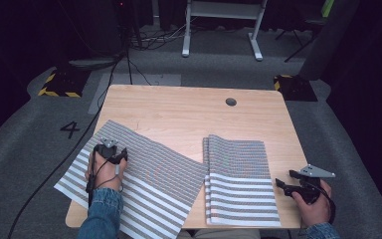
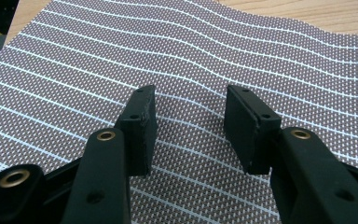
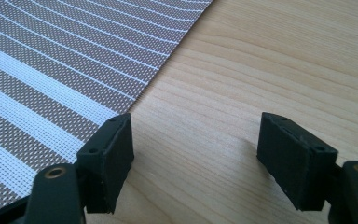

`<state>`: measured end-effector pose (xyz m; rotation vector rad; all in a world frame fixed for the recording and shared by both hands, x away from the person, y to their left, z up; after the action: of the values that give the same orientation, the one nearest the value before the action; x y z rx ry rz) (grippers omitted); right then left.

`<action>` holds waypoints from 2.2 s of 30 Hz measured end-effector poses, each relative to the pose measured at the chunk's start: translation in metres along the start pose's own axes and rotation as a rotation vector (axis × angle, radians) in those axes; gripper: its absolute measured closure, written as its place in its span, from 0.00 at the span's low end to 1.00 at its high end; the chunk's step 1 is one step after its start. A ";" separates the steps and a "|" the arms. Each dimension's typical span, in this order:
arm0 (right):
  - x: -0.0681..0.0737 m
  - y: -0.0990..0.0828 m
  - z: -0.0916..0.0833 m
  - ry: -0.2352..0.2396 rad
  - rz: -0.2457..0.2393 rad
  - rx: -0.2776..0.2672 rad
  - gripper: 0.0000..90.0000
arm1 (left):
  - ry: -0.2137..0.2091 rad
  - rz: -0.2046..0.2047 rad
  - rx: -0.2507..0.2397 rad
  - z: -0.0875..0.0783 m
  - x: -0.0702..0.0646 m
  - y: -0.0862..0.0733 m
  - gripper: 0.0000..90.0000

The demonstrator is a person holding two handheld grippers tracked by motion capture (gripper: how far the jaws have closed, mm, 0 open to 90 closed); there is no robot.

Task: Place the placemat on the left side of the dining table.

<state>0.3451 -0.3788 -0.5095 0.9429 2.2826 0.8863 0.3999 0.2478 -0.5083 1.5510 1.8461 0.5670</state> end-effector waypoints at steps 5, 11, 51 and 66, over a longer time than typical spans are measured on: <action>0.000 0.000 0.000 -0.001 -0.011 0.003 0.30 | -0.006 -0.004 0.000 0.000 0.000 0.000 0.63; 0.000 0.000 0.000 0.000 -0.012 0.002 0.30 | -0.009 0.001 -0.003 0.000 -0.002 0.000 0.72; 0.001 0.000 0.000 0.005 -0.002 -0.002 0.30 | -0.306 0.489 -0.200 -0.009 -0.084 0.091 0.98; 0.001 0.000 -0.001 0.007 0.000 -0.002 0.30 | -0.334 0.427 -0.214 -0.008 -0.104 0.067 0.45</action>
<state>0.3439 -0.3784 -0.5094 0.9401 2.2876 0.8929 0.4495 0.1606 -0.4352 1.7753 1.1739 0.6256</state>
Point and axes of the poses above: each handheld gripper's, and its own axes: z roughly forward along the jaws, y roughly out of its top, x roughly to its left, the point moved 1 cm from there along z, roughly forward along the jaws, and after that the axes turned 15 degrees about -z, right-handed, at the moved point
